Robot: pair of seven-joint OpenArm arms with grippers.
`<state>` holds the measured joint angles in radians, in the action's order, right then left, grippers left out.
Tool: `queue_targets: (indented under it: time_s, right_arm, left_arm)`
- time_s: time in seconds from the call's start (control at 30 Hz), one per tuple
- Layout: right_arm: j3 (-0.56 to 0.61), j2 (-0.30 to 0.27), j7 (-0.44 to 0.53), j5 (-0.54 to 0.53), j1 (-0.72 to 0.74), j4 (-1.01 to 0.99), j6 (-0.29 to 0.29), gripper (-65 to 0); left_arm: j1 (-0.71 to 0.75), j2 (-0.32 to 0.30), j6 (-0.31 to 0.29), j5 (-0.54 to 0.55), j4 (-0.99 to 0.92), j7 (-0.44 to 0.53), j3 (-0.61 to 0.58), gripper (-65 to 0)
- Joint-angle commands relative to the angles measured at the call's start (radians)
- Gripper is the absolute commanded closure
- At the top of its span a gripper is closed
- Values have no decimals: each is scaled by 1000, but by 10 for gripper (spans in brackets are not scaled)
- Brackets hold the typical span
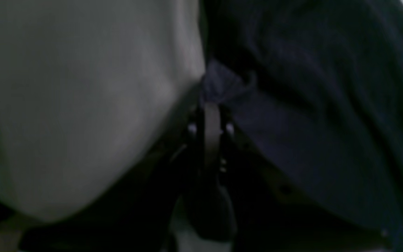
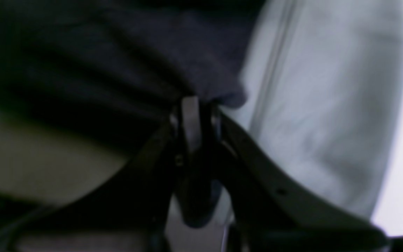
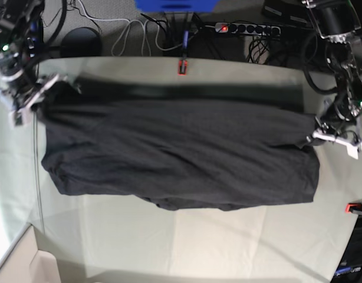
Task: Layout the t-shirt on the table in an organized manner, then fold the t-shirt properly
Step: 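Lift the t-shirt with both grippers and flip it over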
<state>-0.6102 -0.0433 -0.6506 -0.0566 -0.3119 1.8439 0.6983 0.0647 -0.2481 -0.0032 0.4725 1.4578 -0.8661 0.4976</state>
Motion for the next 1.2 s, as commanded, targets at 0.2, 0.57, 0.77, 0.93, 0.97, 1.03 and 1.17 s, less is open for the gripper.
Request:
queue_targets:
  time_s: [0.2,0.57,0.77,0.93,0.97,1.03,1.17]
  right_arm:
    - [31,-146,19,-7,253,-86,0,0]
    - [171,-378,22,-5,959,-565,0,0]
    - [356,-455,39,-7,1405,-886,0,0]
    - [482,-455,179,-9,1617,-1062,0,0]
    - [508,-453,200,-9,1617,-1091,0,0]
    - [548,-452,226,-7,1617,-1134,0,0]
    - [579,-433,239,-9,1617,-1173,0,0]
  left_arm:
    - [-253,-17,1,-4,37,15,-4,0]
    - [-889,-40,7,-4,-395,68,-294,0]
    - [-1213,-38,7,-4,-702,239,-506,0]
    - [-1374,-35,4,4,-829,316,-561,0]
    - [-1374,-35,2,4,-837,321,-561,0]
    - [-1374,-35,1,2,-840,319,-558,0]
    - [-1374,-38,1,4,-840,313,-560,0]
